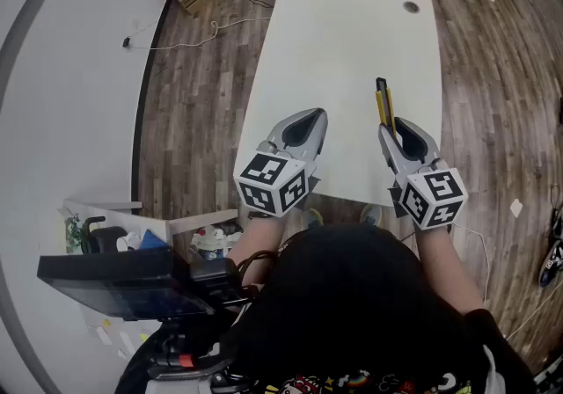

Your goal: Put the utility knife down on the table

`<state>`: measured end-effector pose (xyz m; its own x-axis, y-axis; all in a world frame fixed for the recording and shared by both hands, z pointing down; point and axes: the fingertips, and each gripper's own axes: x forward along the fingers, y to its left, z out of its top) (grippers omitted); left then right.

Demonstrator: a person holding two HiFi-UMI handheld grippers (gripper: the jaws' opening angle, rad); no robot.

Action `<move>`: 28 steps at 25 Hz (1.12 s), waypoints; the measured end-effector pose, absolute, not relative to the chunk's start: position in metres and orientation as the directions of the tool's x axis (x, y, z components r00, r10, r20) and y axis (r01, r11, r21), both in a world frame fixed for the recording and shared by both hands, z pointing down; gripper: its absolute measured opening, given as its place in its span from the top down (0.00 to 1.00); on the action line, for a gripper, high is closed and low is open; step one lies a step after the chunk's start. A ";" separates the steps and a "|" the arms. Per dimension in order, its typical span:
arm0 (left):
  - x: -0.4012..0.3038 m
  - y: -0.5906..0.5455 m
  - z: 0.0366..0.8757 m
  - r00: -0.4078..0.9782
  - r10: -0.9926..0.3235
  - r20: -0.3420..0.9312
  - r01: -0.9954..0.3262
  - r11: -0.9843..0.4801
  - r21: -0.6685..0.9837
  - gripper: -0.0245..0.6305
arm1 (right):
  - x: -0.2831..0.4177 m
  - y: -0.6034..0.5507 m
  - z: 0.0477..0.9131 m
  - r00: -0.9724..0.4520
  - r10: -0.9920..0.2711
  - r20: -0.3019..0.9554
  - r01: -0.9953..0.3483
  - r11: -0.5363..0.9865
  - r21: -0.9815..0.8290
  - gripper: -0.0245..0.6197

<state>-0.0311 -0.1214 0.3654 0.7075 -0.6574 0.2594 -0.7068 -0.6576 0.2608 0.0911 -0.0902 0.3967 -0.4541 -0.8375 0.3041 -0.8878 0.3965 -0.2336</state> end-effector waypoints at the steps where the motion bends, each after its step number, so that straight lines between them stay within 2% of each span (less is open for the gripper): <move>1: -0.029 -0.122 0.365 0.709 -0.655 0.261 -0.705 -0.659 0.261 0.96 | 0.093 -0.091 0.397 -0.453 -0.837 0.306 -0.889 0.396 -0.233 0.75; 18: -0.027 -0.127 0.379 0.695 -0.659 0.288 -0.719 -0.642 0.265 0.96 | 0.089 -0.119 0.437 -0.451 -0.808 0.379 -0.891 0.383 -0.245 0.75; 28: -0.034 -0.133 0.393 0.676 -0.667 0.315 -0.737 -0.615 0.280 0.96 | 0.069 -0.166 0.507 -0.420 -0.740 0.524 -0.906 0.371 -0.202 0.75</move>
<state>-0.0338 -0.1328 0.3931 0.6758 -0.6666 0.3146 -0.7371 -0.6153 0.2796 0.0692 -0.1659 0.5072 -0.4203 -0.7405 0.5245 -0.9063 0.3710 -0.2025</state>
